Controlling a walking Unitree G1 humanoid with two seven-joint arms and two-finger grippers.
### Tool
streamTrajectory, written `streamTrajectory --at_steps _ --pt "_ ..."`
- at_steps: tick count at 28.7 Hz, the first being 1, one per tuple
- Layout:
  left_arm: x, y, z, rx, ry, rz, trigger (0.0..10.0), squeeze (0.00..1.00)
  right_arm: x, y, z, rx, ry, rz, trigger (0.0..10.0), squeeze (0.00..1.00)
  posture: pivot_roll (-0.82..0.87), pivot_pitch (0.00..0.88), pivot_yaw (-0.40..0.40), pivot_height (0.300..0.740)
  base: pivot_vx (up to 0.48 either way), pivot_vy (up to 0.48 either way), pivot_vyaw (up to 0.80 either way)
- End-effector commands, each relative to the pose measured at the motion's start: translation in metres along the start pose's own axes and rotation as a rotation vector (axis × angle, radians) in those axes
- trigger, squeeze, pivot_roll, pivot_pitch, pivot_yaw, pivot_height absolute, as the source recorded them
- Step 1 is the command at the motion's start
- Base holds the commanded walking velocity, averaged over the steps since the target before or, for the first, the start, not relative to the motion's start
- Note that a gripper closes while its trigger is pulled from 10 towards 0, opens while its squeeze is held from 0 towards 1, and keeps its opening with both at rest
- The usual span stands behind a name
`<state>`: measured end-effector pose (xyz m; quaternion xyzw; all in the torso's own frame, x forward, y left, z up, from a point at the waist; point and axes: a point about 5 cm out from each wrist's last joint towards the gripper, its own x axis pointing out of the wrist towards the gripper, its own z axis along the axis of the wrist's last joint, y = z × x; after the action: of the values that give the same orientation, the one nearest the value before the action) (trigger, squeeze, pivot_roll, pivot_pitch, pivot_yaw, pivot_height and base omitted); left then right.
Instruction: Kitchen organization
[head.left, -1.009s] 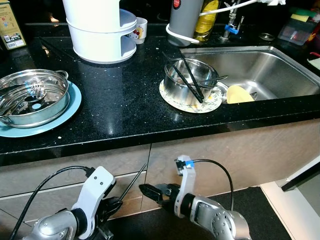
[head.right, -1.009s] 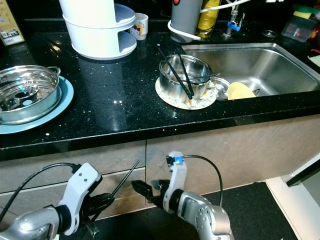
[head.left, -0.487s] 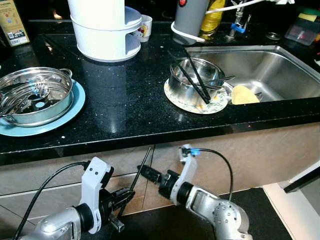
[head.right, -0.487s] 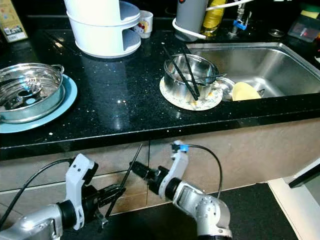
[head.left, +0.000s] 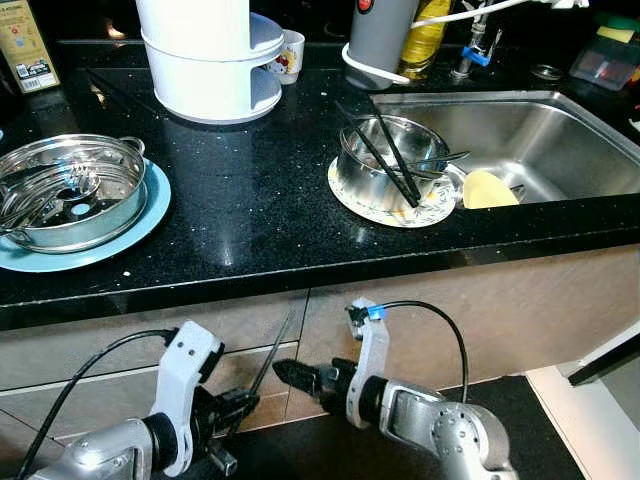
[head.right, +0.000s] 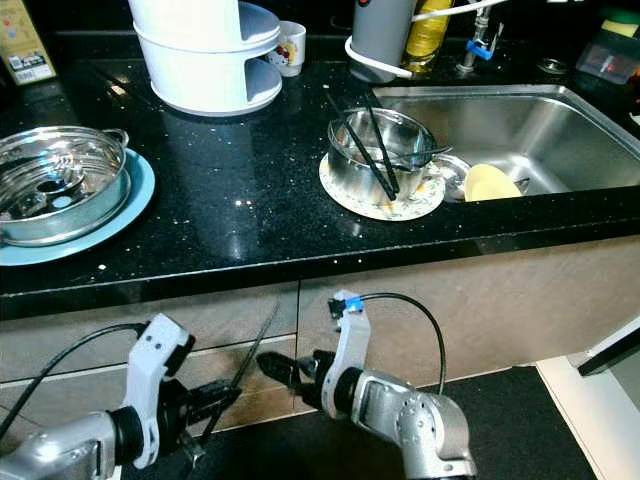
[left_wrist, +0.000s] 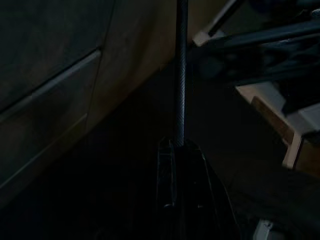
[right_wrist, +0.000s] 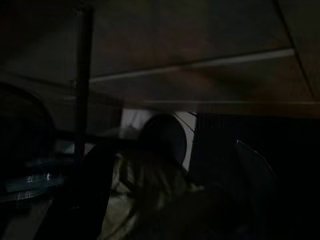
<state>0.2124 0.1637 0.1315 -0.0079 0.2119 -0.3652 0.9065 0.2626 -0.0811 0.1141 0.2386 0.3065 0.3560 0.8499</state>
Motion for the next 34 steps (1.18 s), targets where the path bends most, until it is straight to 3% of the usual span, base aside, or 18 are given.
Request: streamTrajectory --at_steps 1,12,28,29,30,32,34 --pt "0.001 -0.002 -0.01 -0.019 0.053 -0.021 0.0 0.0 -0.003 0.007 -0.003 0.033 -0.003 0.052 10.0 0.0 -0.09 0.212 -0.085 0.74 0.0 0.0 0.0" --pt "0.001 -0.007 -0.017 -0.016 0.103 -0.05 0.0 0.0 0.008 0.029 0.007 0.237 -0.142 0.176 10.0 0.0 -0.09 0.22 -0.085 0.74 0.0 0.0 0.0" --pt "0.004 -0.006 -0.013 -0.012 0.076 -0.057 0.0 0.0 0.015 0.036 -0.001 0.292 -0.101 0.166 10.0 0.0 -0.09 0.222 -0.084 0.74 0.0 0.0 0.0" --pt "0.004 -0.006 -0.013 -0.012 0.075 -0.059 0.0 0.0 0.015 0.036 -0.002 0.296 -0.099 0.167 8.3 0.0 -0.09 0.222 -0.084 0.74 0.0 0.0 0.0" --pt "0.005 -0.006 -0.013 -0.011 0.074 -0.06 0.0 0.0 0.016 0.037 -0.002 0.301 -0.098 0.169 4.6 0.0 -0.09 0.222 -0.084 0.74 0.0 0.0 0.0" --pt "0.005 -0.006 -0.013 -0.011 0.074 -0.061 0.0 0.0 0.016 0.037 -0.002 0.307 -0.099 0.172 4.0 0.0 -0.09 0.222 -0.084 0.74 0.0 0.0 0.0" --pt "0.007 -0.007 -0.012 -0.009 0.072 -0.065 0.0 0.0 0.017 0.039 -0.002 0.319 -0.096 0.182 2.5 0.0 -0.09 0.222 -0.084 0.74 0.0 0.0 0.0"
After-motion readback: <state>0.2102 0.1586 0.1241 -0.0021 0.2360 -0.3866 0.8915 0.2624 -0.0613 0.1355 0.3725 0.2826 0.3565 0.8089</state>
